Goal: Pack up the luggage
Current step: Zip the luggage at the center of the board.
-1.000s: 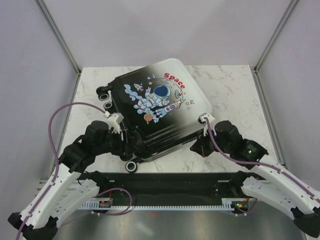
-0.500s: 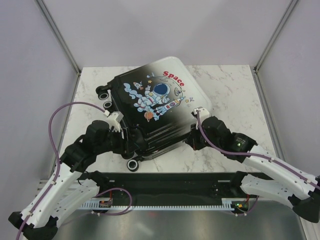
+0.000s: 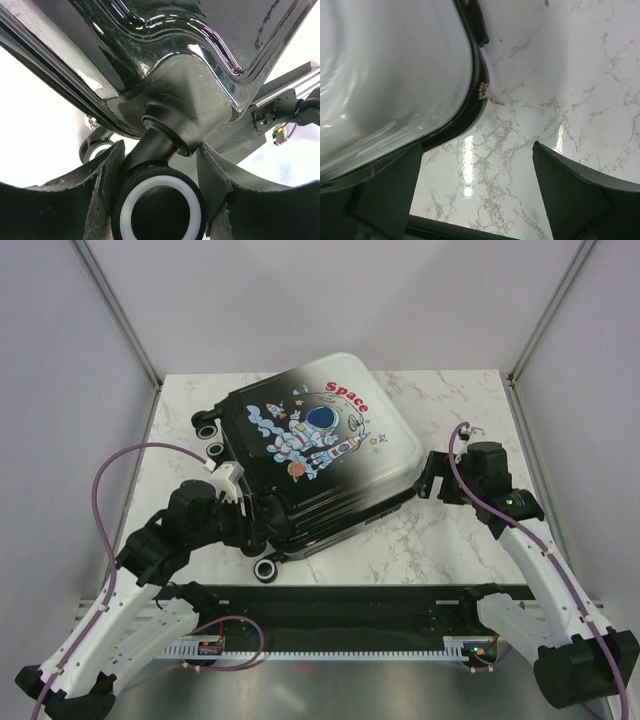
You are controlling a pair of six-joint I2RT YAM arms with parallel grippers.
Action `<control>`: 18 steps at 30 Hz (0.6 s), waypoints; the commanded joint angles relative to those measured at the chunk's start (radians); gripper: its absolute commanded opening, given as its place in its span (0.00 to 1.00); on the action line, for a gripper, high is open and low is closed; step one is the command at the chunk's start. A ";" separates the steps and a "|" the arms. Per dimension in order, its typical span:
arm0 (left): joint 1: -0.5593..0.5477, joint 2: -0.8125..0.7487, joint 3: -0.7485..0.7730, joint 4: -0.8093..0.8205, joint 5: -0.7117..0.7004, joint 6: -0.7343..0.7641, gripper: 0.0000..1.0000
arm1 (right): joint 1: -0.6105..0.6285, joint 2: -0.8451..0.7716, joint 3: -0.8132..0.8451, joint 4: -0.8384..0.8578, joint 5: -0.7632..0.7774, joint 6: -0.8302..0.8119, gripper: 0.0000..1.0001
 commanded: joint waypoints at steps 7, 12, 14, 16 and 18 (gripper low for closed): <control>0.048 0.060 0.132 0.151 -0.343 -0.067 0.02 | -0.313 0.085 -0.118 0.132 -0.227 0.093 0.98; 0.049 0.069 0.115 0.168 -0.316 -0.075 0.02 | -0.371 0.135 -0.227 0.391 -0.391 0.250 0.97; 0.051 0.062 0.115 0.166 -0.324 -0.070 0.02 | -0.385 0.163 -0.265 0.538 -0.460 0.305 0.96; 0.054 0.065 0.122 0.157 -0.324 -0.063 0.02 | -0.408 0.200 -0.279 0.602 -0.513 0.341 0.96; 0.057 0.069 0.131 0.148 -0.324 -0.055 0.02 | -0.460 0.226 -0.296 0.720 -0.568 0.432 0.96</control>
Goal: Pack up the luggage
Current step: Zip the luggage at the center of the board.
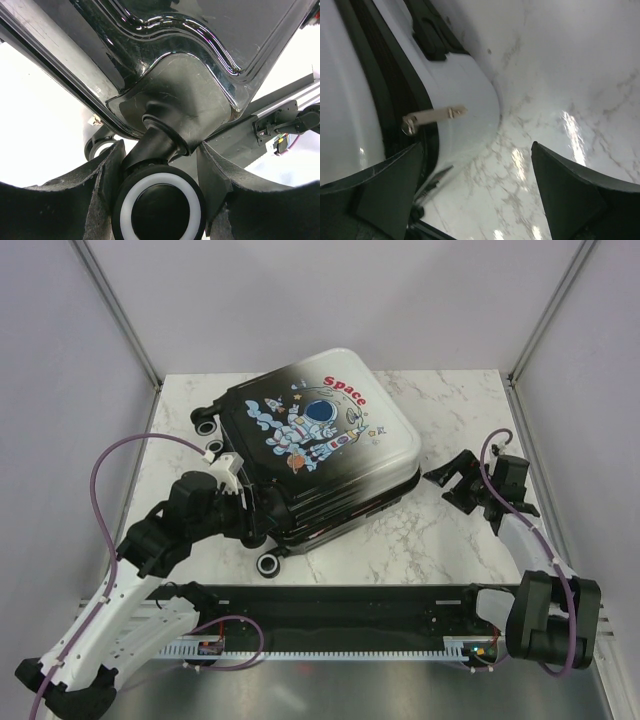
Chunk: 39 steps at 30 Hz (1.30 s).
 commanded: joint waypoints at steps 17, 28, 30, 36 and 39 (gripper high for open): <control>0.058 -0.024 0.005 0.150 -0.265 -0.100 0.02 | -0.095 0.212 0.134 0.066 -0.124 0.476 0.88; 0.057 -0.027 -0.007 0.152 -0.234 -0.096 0.02 | -0.018 0.220 0.052 0.088 -0.062 0.640 0.89; 0.057 -0.031 -0.010 0.153 -0.227 -0.090 0.02 | -0.007 0.223 0.049 0.142 -0.040 0.686 0.89; 0.057 -0.021 -0.004 0.152 -0.197 -0.065 0.02 | 0.034 0.271 0.083 0.183 0.018 0.722 0.88; 0.058 -0.018 -0.010 0.153 -0.190 -0.065 0.02 | 0.056 0.294 0.095 0.202 0.046 0.752 0.87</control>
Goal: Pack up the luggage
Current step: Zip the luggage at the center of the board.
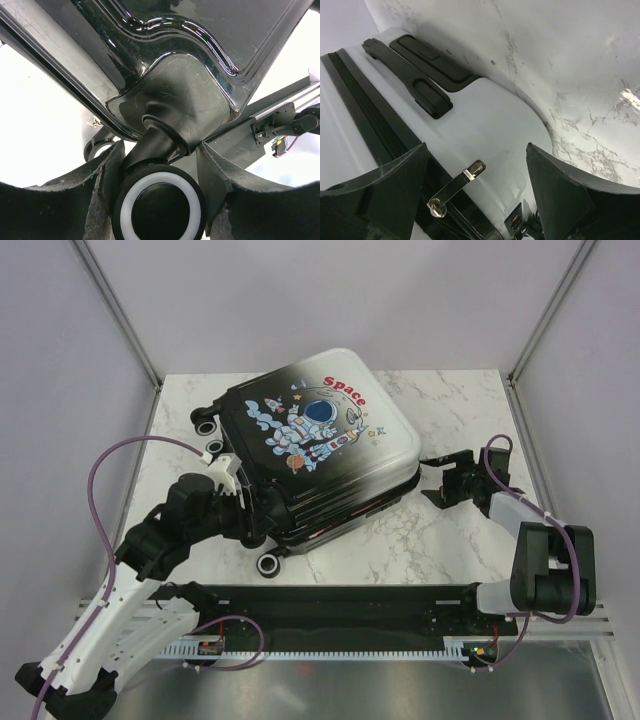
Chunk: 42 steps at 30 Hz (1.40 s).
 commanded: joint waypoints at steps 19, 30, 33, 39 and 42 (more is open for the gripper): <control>0.049 -0.051 -0.046 0.142 -0.196 -0.067 0.02 | 0.099 0.034 0.130 0.045 0.124 0.200 0.31; 0.047 -0.043 -0.043 0.167 -0.176 -0.071 0.02 | 0.114 -0.094 0.114 -0.171 0.193 0.109 0.00; 0.049 -0.041 -0.041 0.175 -0.176 -0.077 0.02 | 0.114 -0.177 0.097 -0.256 0.245 0.089 0.00; 0.047 -0.044 -0.050 0.190 -0.153 -0.091 0.02 | 0.117 -0.279 0.058 -0.372 0.284 0.065 0.00; 0.049 -0.048 -0.060 0.199 -0.144 -0.093 0.02 | 0.146 -0.302 0.055 -0.405 0.310 0.062 0.00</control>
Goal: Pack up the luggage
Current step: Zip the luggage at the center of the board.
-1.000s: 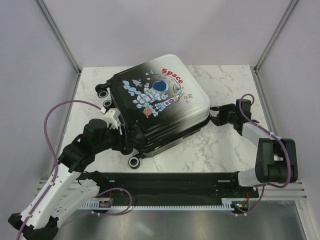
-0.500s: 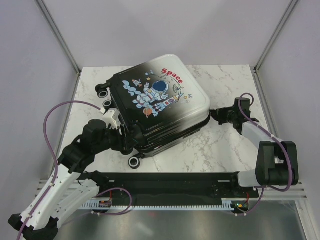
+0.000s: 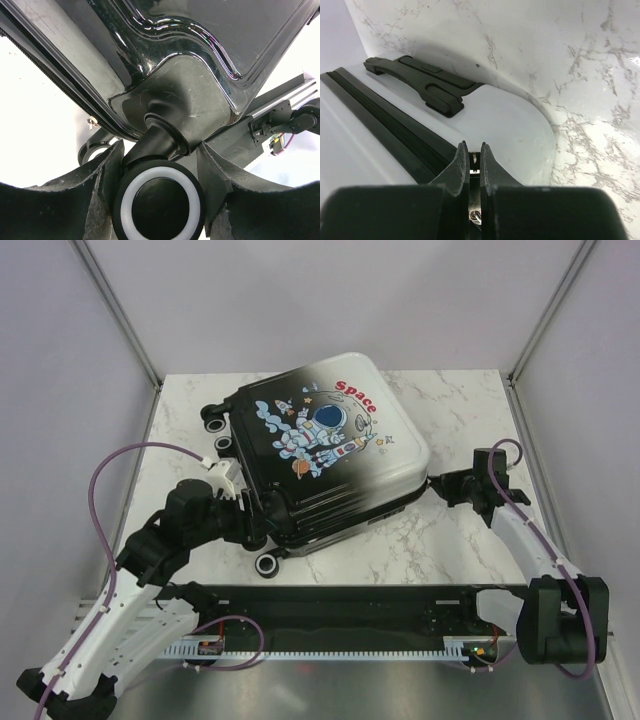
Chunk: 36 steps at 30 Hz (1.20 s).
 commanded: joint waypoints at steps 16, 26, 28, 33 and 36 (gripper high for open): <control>0.042 -0.006 -0.014 0.185 -0.105 -0.118 0.02 | 0.257 -0.199 -0.027 -0.222 0.155 0.104 0.00; 0.040 -0.006 -0.033 0.211 -0.066 -0.121 0.02 | 0.490 -0.192 -0.014 -0.251 0.301 0.273 0.00; 0.040 -0.008 -0.036 0.217 -0.063 -0.121 0.02 | 0.532 -0.175 -0.011 -0.247 0.321 0.316 0.00; 0.042 -0.006 -0.037 0.225 -0.050 -0.113 0.02 | 0.682 -0.127 0.023 -0.241 0.389 0.394 0.00; 0.042 -0.008 -0.036 0.232 -0.045 -0.113 0.02 | 0.763 -0.086 0.042 -0.239 0.413 0.444 0.00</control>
